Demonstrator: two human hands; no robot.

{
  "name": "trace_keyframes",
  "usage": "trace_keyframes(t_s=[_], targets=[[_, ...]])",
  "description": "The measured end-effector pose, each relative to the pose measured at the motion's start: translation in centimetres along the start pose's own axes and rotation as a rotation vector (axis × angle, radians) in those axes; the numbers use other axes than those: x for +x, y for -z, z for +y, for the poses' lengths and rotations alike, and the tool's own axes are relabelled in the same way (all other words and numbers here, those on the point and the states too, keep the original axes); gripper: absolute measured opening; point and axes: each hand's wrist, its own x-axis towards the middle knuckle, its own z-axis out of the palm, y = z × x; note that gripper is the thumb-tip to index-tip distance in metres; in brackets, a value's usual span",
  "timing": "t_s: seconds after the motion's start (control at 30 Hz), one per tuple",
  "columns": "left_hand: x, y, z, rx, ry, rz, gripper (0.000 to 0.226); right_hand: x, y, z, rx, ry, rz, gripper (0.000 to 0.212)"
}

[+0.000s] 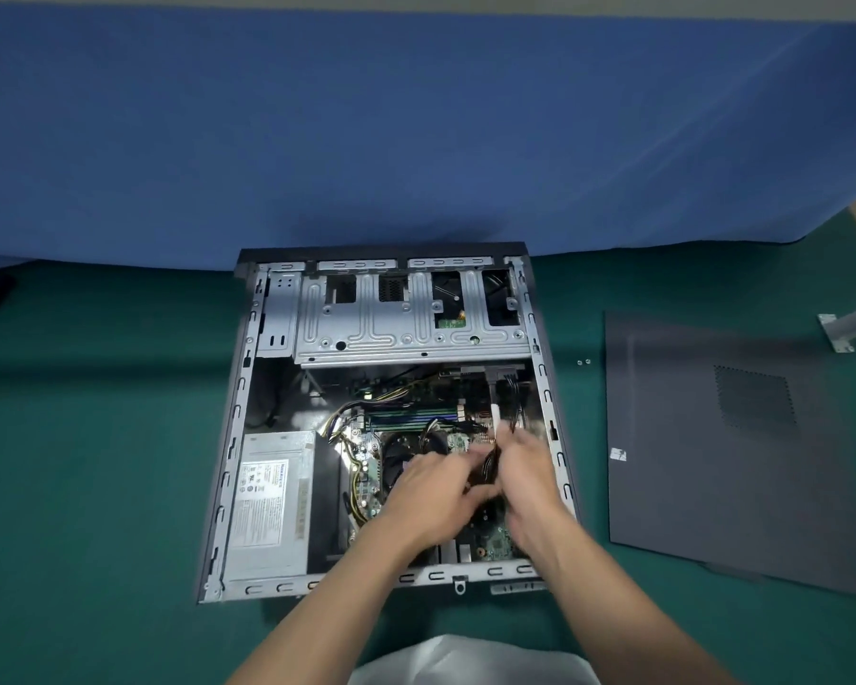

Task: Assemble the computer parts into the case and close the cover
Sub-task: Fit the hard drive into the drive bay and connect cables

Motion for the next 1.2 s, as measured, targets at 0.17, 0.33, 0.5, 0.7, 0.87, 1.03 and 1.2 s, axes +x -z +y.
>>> trace_keyframes(t_s=[0.17,0.33,0.5,0.7,0.87,1.03,1.2], targets=[[-0.9,-0.3,0.2,0.037,-0.05,-0.022,0.056,-2.0,1.2,1.0,-0.209,0.139,0.054,0.017],[-1.1,-1.3,-0.1,0.187,-0.089,0.127,0.054,-2.6,1.5,0.4,-0.51,0.311,0.212,0.009],[-1.1,-2.2,-0.9,0.34,-0.123,0.317,0.03,-2.1,0.2,-0.8,-0.381,0.302,0.28,0.012],[-1.1,-1.4,-1.9,0.55,-0.084,0.3,0.028,-2.0,0.7,-0.7,-0.104,0.138,0.078,0.012],[-1.4,-0.2,-2.1,0.503,-0.249,0.344,0.022,-3.9,3.2,0.0,-0.619,0.402,-0.011,0.018],[-3.1,2.1,-1.0,0.121,-0.287,0.392,0.024,-4.1,3.0,-2.3,-0.379,0.459,0.01,0.03],[-3.6,4.3,1.1,-0.294,-0.201,0.382,0.012,-3.7,2.9,-3.1,-0.355,0.378,-0.17,0.049]])
